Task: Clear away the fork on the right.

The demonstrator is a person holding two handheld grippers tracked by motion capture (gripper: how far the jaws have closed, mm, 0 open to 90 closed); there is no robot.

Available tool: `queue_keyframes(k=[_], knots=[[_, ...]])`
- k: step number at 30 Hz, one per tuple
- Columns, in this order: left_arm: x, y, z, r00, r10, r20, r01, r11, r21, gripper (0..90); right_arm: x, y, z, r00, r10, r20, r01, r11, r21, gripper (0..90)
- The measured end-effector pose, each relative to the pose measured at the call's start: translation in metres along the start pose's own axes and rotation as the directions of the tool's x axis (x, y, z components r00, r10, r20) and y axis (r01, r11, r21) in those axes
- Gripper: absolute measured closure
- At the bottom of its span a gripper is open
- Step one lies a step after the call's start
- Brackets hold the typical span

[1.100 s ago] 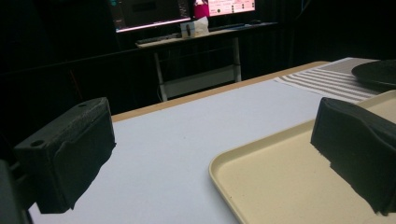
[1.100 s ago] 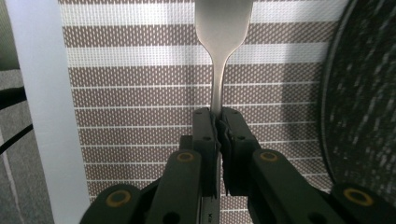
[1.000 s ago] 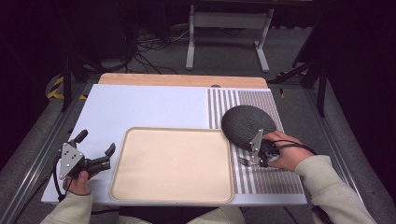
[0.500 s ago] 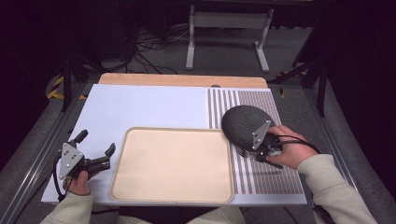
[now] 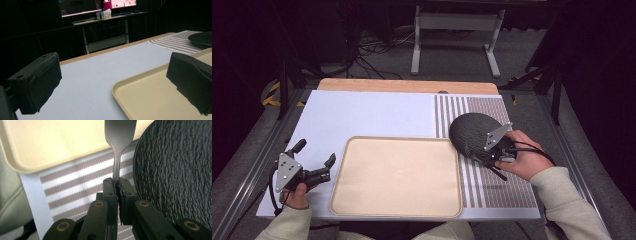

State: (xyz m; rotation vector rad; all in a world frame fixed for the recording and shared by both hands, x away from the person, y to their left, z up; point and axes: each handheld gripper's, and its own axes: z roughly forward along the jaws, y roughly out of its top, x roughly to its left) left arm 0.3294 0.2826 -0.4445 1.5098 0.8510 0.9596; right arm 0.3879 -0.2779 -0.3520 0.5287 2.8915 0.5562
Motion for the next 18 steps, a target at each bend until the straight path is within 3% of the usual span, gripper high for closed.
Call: queue_keyframes(k=[2,10,14,18], knots=[[0.0,0.0,-0.0001,1.0,0.0,0.0,0.0,1.0,0.0,0.4,0.0008,0.0014,-0.0016,0.9992,0.041,0.004,-0.041,0.999,-0.015,84.9],[0.0002,0.0002,-0.0001,1.0,0.007,-0.001,-0.007,1.0,0.001,0.4,0.0017,0.0043,-0.0037,0.9914,0.129,0.023,-0.127,0.99,-0.067,84.9],[0.0004,0.0,0.0,1.0,0.007,-0.002,-0.007,1.0,0.001,0.4,0.0016,0.0062,-0.007,0.9769,0.213,0.012,-0.21,0.971,-0.116,85.0],[-0.0001,0.0002,0.0,1.0,0.008,-0.001,-0.008,1.0,0.004,0.4,0.0031,0.0105,-0.009,0.9675,0.252,0.021,-0.247,0.96,-0.134,84.9]])
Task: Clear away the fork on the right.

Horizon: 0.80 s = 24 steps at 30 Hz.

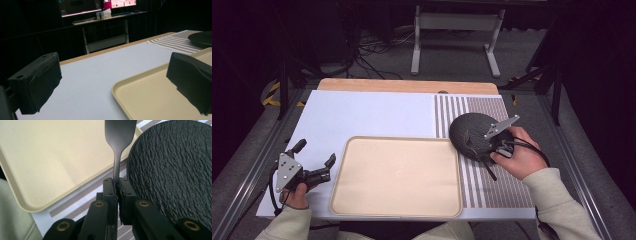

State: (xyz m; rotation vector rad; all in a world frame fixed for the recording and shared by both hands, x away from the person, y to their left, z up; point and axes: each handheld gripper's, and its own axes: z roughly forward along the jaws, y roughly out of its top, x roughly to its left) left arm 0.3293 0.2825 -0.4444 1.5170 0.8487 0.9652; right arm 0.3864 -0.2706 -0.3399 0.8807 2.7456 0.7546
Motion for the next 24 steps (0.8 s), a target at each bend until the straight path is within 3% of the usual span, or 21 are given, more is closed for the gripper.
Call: queue_keyframes(k=[11,24], knots=[[0.0,0.0,0.0,1.0,0.0,0.0,0.0,1.0,0.0,0.4,0.01,0.013,0.002,0.9941,0.109,-0.004,-0.109,0.994,-0.025,84.9],[0.001,0.0,0.0,1.0,0.0,0.0,0.0,1.0,0.002,0.4,0.024,0.036,0.01,0.9853,0.169,-0.02,-0.17,0.985,-0.02,85.0]])
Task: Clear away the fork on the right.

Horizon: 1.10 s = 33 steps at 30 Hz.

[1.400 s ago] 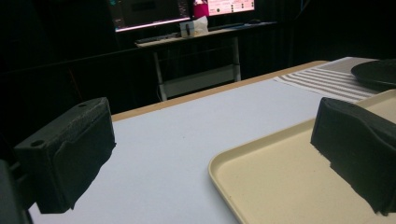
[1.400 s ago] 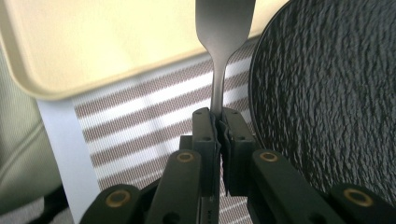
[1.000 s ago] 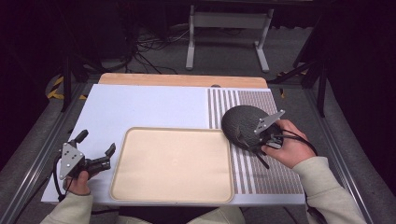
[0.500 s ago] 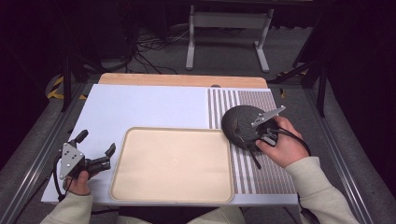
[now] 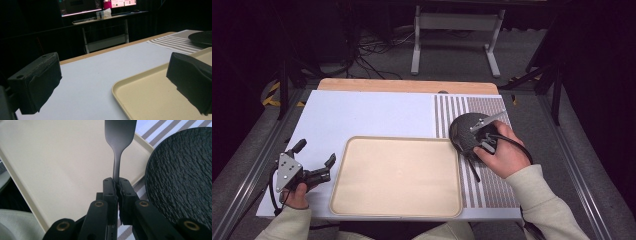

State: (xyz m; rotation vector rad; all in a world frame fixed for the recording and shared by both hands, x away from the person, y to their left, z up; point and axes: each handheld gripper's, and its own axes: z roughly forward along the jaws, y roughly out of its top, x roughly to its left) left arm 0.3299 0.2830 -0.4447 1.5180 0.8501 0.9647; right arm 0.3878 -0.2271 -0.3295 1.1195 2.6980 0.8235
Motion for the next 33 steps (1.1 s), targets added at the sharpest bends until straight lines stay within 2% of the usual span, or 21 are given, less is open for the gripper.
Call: queue_keyframes(k=[12,13,19,33], knots=[[0.0,0.0,0.0,1.0,0.0,0.002,0.0,1.0,0.003,0.4,0.019,0.021,0.017,0.9978,0.063,-0.02,-0.063,0.997,0.033,84.9],[0.0,0.0,0.0,1.0,-0.002,0.002,0.002,1.0,0.002,0.4,0.021,0.024,0.021,0.9964,0.081,-0.024,-0.08,0.996,0.04,84.9],[0.001,0.0,0.0,1.0,-0.007,0.001,0.007,1.0,0.0,0.4,0.027,0.03,0.029,0.9954,0.093,-0.023,-0.092,0.994,0.06,84.9],[0.001,0.0,0.0,1.0,-0.004,0.007,0.004,1.0,0.002,0.4,0.037,0.04,0.049,0.9842,0.177,-0.01,-0.175,0.978,0.114,84.9]])
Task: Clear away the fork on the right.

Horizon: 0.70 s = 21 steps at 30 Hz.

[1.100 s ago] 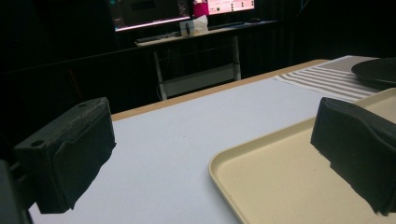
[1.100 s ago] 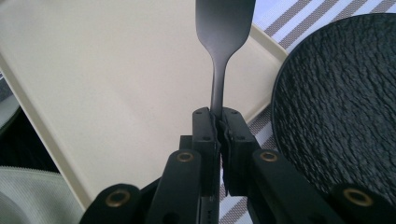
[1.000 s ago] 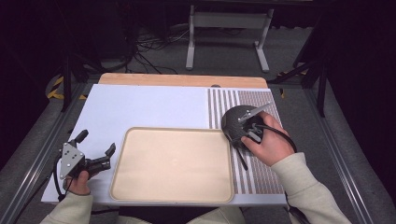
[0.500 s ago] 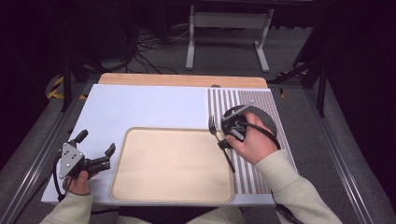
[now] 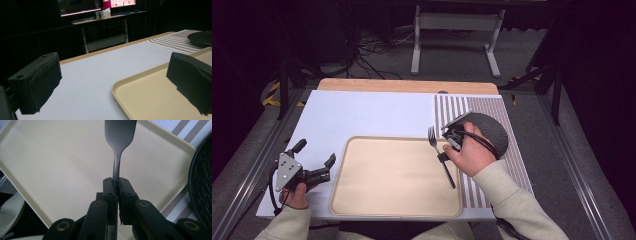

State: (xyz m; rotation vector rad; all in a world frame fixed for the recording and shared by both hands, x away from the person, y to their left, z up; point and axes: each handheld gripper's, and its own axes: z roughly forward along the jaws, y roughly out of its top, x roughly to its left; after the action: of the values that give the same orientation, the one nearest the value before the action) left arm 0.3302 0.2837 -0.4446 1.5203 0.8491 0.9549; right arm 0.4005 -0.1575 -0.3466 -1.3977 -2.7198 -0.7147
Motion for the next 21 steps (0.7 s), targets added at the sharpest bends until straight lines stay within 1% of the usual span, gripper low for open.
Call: queue_keyframes(k=[4,5,7,11,15,17,21], knots=[[0.0,0.0,0.0,1.0,-0.006,0.0,0.006,1.0,-0.002,0.4,0.001,0.002,0.007,0.9993,0.037,-0.002,-0.037,0.999,0.018,84.9],[0.001,0.0,0.0,1.0,-0.002,0.0,0.002,1.0,-0.001,0.4,0.001,0.002,0.008,0.999,0.044,-0.003,-0.044,0.999,0.019,84.9],[0.0,0.0,0.0,1.0,-0.002,0.002,0.002,1.0,0.0,0.4,0.001,0.003,0.011,0.9981,0.062,0.008,-0.062,0.998,0.03,84.9],[0.001,0.0,0.0,1.0,-0.001,0.003,0.001,1.0,0.001,0.4,0.001,0.003,0.014,0.9959,0.09,0.011,-0.09,0.995,0.039,84.9],[0.001,0.0,0.0,1.0,-0.005,0.004,0.005,1.0,0.001,0.4,0.0,0.003,0.017,0.9928,0.119,0.011,-0.119,0.991,0.062,84.8],[0.001,0.0,0.0,1.0,-0.005,0.004,0.005,1.0,0.0,0.4,-0.001,0.002,0.02,0.9918,0.126,0.019,-0.128,0.989,0.08,84.9],[0.001,0.0,0.0,1.0,0.001,0.001,-0.001,1.0,0.002,0.4,-0.003,0.0,0.024,0.988,0.153,0.024,-0.154,0.982,0.108,84.9]])
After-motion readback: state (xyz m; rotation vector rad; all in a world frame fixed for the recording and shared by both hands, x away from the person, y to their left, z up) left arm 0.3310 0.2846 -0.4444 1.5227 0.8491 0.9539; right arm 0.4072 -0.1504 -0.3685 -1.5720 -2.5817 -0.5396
